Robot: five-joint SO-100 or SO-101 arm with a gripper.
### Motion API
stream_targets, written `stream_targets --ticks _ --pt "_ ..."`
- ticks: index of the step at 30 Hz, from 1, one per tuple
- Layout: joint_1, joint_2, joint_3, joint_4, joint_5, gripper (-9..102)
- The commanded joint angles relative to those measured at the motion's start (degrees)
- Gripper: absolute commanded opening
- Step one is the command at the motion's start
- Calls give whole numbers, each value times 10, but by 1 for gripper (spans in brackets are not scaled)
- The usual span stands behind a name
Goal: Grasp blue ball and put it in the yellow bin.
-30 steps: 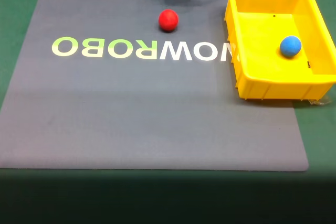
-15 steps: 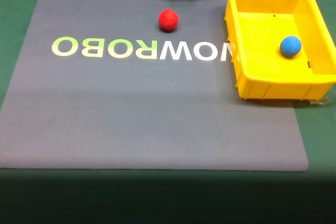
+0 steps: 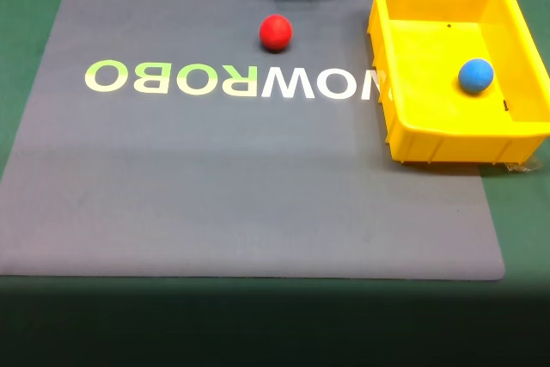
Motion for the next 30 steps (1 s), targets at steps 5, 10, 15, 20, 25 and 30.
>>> stream_targets --ticks 5,10,15,20,25,30 --pt "-6 8 18 1 56 1" --pt "-6 8 18 1 72 1" --pt "-6 8 18 1 94 1" --pt "-8 8 18 1 106 1" --pt "-8 8 18 1 106 1" --pt "-9 8 18 1 106 1"
